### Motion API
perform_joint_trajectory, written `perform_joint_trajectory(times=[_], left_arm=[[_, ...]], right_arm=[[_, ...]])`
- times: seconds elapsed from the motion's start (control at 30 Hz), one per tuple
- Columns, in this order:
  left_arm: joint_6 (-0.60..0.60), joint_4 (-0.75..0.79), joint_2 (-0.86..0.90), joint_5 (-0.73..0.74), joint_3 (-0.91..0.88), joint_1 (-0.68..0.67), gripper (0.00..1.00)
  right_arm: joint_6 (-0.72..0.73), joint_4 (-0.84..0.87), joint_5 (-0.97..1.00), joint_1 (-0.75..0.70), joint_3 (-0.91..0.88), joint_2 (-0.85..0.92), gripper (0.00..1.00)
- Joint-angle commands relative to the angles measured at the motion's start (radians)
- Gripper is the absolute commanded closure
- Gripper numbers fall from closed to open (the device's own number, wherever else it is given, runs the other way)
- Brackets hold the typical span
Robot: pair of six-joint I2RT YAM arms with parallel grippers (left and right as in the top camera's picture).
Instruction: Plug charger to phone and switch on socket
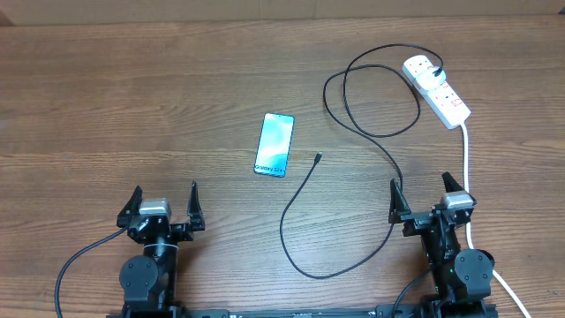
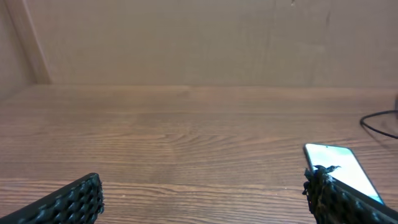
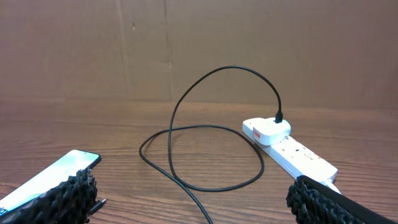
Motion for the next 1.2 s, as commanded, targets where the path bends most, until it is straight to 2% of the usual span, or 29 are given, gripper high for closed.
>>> perform_joint_trajectory(times=[0.0, 0.03, 0.23, 0.27, 0.33, 0.63, 0.87, 1.17], left_arm=[[-0.087, 0.008, -0.011, 0.153, -0.005, 0.004, 0.00], [-0.158, 0.013, -0.011, 0.197, -0.004, 0.004, 0.01], [-0.492, 0.021, -0.011, 0.243, -0.004, 0.004, 0.01], [-0.589, 0.021, -0.011, 0.248, -0.004, 0.004, 0.00], [-0.647, 0.021, -0.011, 0.252, -0.004, 0.004, 0.00], [-0.665, 0.052, -0.011, 0.241, -0.004, 0.004, 0.01], [-0.665, 0.312, -0.011, 0.225, 0.009, 0.004, 0.00], [-0.660, 0.317, 0.009, 0.177, 0.188, 0.004, 0.00]], right_arm=[[0.009, 0.006, 0.013, -0.004, -0.010, -0.011, 0.00], [0.009, 0.006, 0.013, -0.004, -0.010, -0.011, 0.00], [0.009, 0.006, 0.013, -0.004, -0.010, -0.011, 0.00], [0.009, 0.006, 0.013, -0.004, -0.010, -0.011, 0.00], [0.009, 0.006, 0.012, -0.004, -0.010, -0.011, 0.00], [0.009, 0.006, 0.012, -0.004, -0.010, -0.011, 0.00], [0.009, 0.006, 0.013, -0.004, -0.010, -0.011, 0.00], [0.009, 0.006, 0.012, -0.004, -0.010, -0.011, 0.00]])
